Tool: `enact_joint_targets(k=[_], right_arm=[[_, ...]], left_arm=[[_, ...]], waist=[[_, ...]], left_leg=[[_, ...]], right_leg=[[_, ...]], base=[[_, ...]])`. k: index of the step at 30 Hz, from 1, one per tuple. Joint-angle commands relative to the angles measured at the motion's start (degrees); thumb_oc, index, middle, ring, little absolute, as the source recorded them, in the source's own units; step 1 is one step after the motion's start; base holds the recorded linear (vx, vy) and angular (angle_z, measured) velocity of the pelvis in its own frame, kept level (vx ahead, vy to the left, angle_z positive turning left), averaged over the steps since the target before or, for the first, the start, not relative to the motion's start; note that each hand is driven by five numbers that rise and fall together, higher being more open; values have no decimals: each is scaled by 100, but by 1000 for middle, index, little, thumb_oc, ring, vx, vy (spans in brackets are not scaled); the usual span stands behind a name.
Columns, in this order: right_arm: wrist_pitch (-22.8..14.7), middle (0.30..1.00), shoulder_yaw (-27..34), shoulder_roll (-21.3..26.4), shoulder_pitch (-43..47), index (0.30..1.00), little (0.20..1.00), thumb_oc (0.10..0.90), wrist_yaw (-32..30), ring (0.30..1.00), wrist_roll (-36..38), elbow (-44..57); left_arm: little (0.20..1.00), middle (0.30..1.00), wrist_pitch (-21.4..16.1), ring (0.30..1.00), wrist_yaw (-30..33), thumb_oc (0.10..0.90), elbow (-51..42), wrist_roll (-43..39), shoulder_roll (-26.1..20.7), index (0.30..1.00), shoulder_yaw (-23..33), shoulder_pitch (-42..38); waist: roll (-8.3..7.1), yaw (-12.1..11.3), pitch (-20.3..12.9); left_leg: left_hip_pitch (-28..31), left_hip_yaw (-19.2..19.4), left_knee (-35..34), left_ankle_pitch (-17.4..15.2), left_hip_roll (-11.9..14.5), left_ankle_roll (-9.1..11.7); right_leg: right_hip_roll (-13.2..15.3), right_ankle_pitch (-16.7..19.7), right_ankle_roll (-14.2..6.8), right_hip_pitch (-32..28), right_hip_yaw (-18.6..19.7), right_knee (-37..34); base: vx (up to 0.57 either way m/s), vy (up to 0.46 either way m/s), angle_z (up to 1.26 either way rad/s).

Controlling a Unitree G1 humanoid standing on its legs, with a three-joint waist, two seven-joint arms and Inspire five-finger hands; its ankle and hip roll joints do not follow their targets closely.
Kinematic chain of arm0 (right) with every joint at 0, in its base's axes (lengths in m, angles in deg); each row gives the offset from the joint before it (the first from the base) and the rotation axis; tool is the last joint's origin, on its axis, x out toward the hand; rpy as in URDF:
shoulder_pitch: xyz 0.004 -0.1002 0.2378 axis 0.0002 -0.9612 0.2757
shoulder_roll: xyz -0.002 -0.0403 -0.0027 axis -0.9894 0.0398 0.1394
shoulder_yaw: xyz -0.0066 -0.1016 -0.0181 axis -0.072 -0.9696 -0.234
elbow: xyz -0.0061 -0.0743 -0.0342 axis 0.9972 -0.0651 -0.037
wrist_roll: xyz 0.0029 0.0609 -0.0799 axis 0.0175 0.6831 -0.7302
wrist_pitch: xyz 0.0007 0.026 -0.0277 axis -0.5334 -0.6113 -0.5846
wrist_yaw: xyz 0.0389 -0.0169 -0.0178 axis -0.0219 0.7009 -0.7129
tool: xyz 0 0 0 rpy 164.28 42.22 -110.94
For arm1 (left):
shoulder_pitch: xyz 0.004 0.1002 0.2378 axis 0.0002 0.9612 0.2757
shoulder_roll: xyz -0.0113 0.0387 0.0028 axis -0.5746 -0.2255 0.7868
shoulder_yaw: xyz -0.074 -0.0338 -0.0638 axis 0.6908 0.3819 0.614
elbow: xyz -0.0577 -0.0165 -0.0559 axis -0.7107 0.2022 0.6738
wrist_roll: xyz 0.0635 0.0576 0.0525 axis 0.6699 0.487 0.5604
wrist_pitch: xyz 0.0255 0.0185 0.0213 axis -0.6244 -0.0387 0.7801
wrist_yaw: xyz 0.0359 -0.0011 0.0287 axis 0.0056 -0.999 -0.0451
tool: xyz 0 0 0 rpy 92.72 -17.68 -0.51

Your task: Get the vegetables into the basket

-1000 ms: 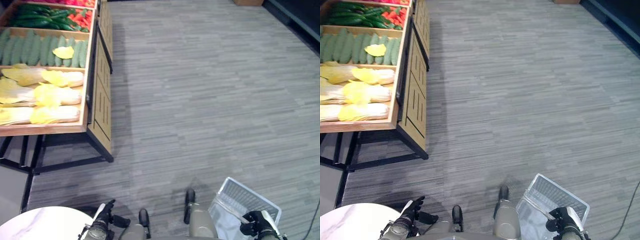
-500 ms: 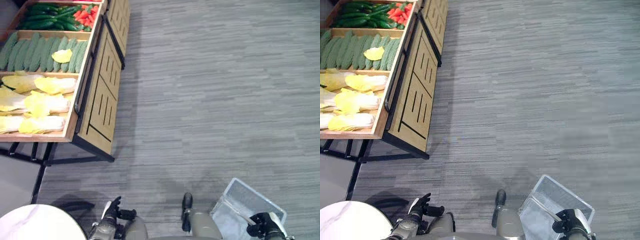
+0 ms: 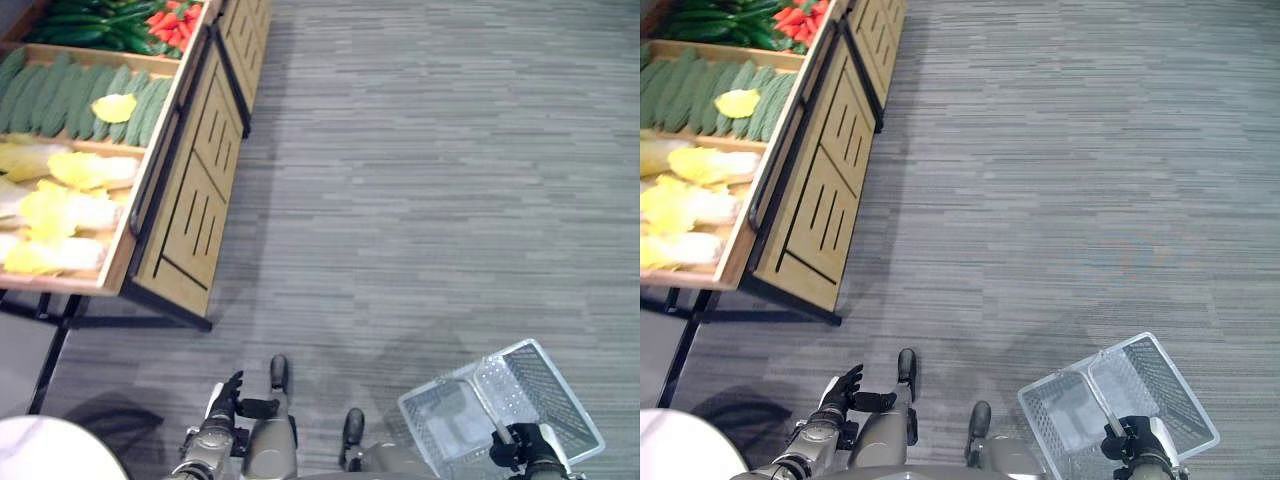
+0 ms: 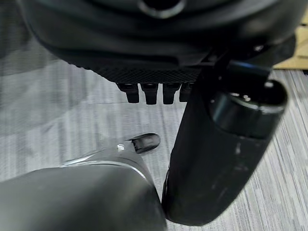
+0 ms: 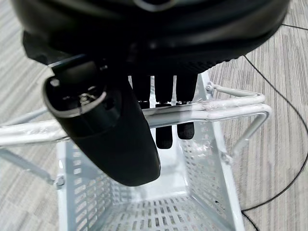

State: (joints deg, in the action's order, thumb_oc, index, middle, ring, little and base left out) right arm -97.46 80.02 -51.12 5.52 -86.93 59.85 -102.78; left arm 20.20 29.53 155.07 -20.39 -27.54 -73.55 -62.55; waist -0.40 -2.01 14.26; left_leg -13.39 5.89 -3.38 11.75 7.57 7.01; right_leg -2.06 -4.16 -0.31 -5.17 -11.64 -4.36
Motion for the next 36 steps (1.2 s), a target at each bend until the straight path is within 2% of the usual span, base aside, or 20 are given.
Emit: enact_joint_targets(k=[1,4,7,11,12,14,16,17,19,20,21,22,24,26,28,29,30,32,35,36], right_arm=[[0,300,235,267,-476,300,300,400,-112,300,227,173],[32,300,114,227,-332,300,300,400,-68,300,182,209],[20,300,18,168,-168,300,300,400,-82,300,192,300],[20,300,-120,90,-49,300,300,400,-94,300,134,434],[23,300,-143,81,-3,300,300,400,-97,300,138,402],[6,300,-182,50,9,300,300,400,-101,300,135,423],[-16,300,-185,10,4,300,300,400,-66,300,188,306],[-17,300,-186,11,5,300,300,400,-66,300,188,304],[-10,300,-214,-14,8,300,300,400,-65,300,210,242],[2,300,-253,-20,16,300,300,400,-45,300,218,221],[2,300,-253,-17,15,300,300,400,-45,300,218,221],[18,300,-226,-9,20,300,300,400,-16,300,245,190],[38,300,-207,17,36,300,300,400,12,300,253,146],[39,300,-199,0,3,300,300,400,10,300,240,124],[24,300,-214,63,21,300,300,400,14,300,232,54],[6,300,-226,108,-22,300,300,400,34,300,208,114],[6,300,-226,110,-24,300,300,400,34,300,208,114],[-42,300,-229,270,-9,300,300,400,55,300,231,168],[-66,300,-245,344,0,300,300,400,36,300,231,216],[-81,300,-225,388,-6,300,300,400,4,300,275,220]], left_arm=[[1000,1000,63,1000,92,900,138,228,-269,1000,-203,564],[1000,1000,47,1000,17,900,18,234,-361,1000,-233,593],[1000,1000,55,1000,34,900,12,227,-426,1000,-211,494],[1000,1000,82,1000,40,900,10,182,-481,1000,-153,457],[1000,1000,103,1000,32,900,12,186,-497,1000,-155,425],[1000,1000,124,1000,36,900,21,174,-511,1000,-149,398],[1000,1000,123,1000,12,900,137,208,-479,1000,-138,362],[1000,1000,121,1000,12,900,139,209,-478,1000,-137,361],[1000,1000,126,1000,25,900,202,241,-435,1000,-146,338],[1000,1000,117,1000,43,900,219,242,-426,1000,-118,310],[1000,1000,117,1000,43,900,219,242,-424,1000,-118,311],[1000,1000,97,1000,38,900,256,253,-412,1000,-124,252],[1000,1000,90,1000,46,900,242,245,-386,1000,-147,245],[1000,1000,101,1000,42,900,231,212,-373,1000,-135,245],[1000,1000,111,1000,112,900,234,133,-305,1000,-102,315],[1000,1000,115,1000,105,900,247,77,-284,1000,-76,368],[1000,1000,115,1000,105,900,246,77,-282,1000,-76,371],[1000,1000,107,1000,118,900,227,32,-269,1000,-93,436],[1000,1000,118,1000,142,900,194,-10,-265,1000,-119,421],[1000,1000,127,1000,178,900,137,-25,-225,1000,-169,376]], waist=[[-239,-145,-242],[-399,-163,-259],[-498,-200,-194],[-489,-255,-64],[-461,-221,8],[-377,-127,103],[-308,30,205],[-300,45,231],[-328,157,287],[-352,286,298],[-336,290,308],[-322,421,280],[-282,444,272],[-272,425,232],[-236,405,150],[-177,384,91],[-171,395,88],[-79,334,56],[-92,308,65],[-95,314,110]], left_leg=[[-170,202,394,-155,-259,-284],[-158,383,487,-401,-467,-448],[-175,451,630,-643,-601,-575],[74,515,668,-925,-691,-769],[205,479,662,-1006,-719,-817],[446,451,596,-1067,-697,-854],[882,265,548,-1273,-703,-804],[913,248,550,-1285,-699,-800],[1203,35,594,-1467,-752,-725],[1443,-235,625,-1598,-814,-652],[1459,-242,628,-1612,-799,-649],[1663,-513,726,-1723,-842,-591],[1794,-656,781,-1793,-840,-554],[1869,-801,848,-1760,-827,-501],[1986,-939,894,-1719,-742,-413],[1999,-1143,979,-1496,-596,-285],[2000,-1155,977,-1497,-590,-282],[1962,-1443,1097,-1182,-402,-170],[1789,-1470,1296,-983,-375,-114],[1588,-1121,1636,-891,-323,-95]], right_leg=[[1484,509,-960,145,594,1008],[1708,1099,-1100,304,666,1124],[1832,1468,-1174,458,612,1365],[1969,1931,-1150,757,382,2266],[1889,1953,-1109,910,448,2550],[1628,1705,-1006,1345,491,2768],[1301,1127,-882,1944,277,2230],[1300,1111,-882,1904,257,2232],[1176,1155,-951,2079,350,1382],[1099,1413,-1050,2343,667,783],[1086,1412,-1049,2316,654,771],[1030,1554,-1102,2506,987,525],[1023,1561,-1108,2507,979,659],[1027,1505,-1071,2411,944,791],[968,1504,-924,2340,777,1039],[877,1296,-806,2267,636,1233],[877,1285,-804,2266,624,1242],[775,976,-658,2236,448,1552],[782,848,-577,2165,340,1573],[813,670,-476,2011,146,1612]], base=[[226,271,-22],[184,240,-34],[129,200,-2],[133,188,11],[176,179,0],[264,135,1],[458,-3,27],[374,-102,30],[453,-159,68],[464,-150,88],[593,-191,112],[296,-100,107],[336,-129,105],[274,-152,94],[390,-296,67],[309,-271,57],[296,-278,66],[251,-274,54],[167,-217,53],[191,-291,63]])
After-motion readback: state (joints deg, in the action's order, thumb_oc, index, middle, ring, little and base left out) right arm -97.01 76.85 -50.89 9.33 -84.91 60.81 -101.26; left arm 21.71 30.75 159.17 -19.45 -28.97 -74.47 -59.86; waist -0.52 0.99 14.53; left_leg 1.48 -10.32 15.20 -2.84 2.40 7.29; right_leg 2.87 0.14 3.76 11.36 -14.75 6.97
